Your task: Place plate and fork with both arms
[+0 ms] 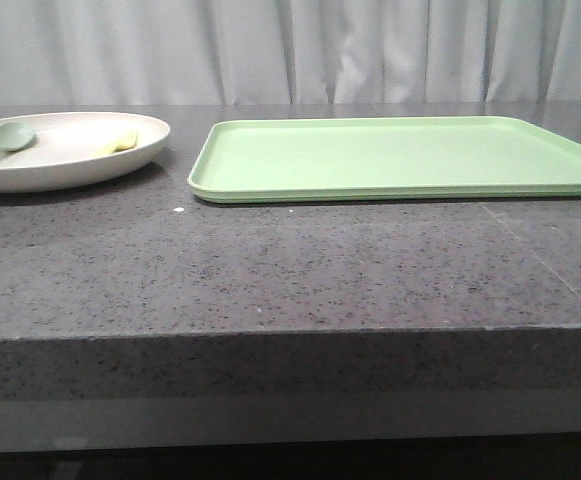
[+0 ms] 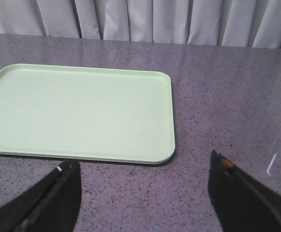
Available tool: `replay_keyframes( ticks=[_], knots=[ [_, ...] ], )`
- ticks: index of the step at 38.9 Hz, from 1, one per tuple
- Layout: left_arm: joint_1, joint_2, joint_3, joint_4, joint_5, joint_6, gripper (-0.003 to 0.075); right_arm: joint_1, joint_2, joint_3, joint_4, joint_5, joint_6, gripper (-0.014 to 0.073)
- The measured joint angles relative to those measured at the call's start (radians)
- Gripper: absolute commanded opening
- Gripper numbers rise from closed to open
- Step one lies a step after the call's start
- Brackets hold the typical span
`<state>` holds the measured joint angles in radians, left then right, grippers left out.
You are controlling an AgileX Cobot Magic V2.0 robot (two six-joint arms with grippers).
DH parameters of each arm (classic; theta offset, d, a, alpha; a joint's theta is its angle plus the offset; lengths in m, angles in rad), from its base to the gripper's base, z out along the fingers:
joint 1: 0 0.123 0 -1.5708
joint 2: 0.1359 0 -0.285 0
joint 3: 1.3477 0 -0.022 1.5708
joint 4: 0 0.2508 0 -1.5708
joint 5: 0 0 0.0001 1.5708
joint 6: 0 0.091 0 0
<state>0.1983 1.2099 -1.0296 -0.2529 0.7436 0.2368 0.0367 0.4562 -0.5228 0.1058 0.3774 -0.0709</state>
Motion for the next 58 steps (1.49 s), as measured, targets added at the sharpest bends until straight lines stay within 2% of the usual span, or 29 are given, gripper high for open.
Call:
replay_keyframes(
  ticks=[5,11,25,39,47,52,58],
  knots=[
    [0.065,0.136,-0.086,-0.189,0.067,0.165,0.0578,0.000,0.000,0.000,0.000,0.000,0.000,0.0568],
    [0.107,0.291,-0.206,-0.344,0.165,0.272,0.0577,0.000,0.000,0.000,0.000,0.000,0.000,0.0568],
    [0.116,0.579,-0.488,-0.389,0.290,0.293,0.0575,0.000,0.000,0.000,0.000,0.000,0.000,0.0568],
    [0.116,0.753,-0.632,-0.405,0.343,0.293,0.0570,0.000,0.000,0.000,0.000,0.000,0.000,0.0568],
    [0.116,0.797,-0.658,-0.408,0.366,0.293,0.0445,0.000,0.000,0.000,0.000,0.000,0.000,0.0568],
    [0.118,0.806,-0.662,-0.408,0.374,0.293,0.0321,0.000,0.000,0.000,0.000,0.000,0.000,0.0568],
    [0.118,0.808,-0.662,-0.408,0.389,0.293,0.0137,0.000,0.000,0.000,0.000,0.000,0.000,0.0568]
  ],
)
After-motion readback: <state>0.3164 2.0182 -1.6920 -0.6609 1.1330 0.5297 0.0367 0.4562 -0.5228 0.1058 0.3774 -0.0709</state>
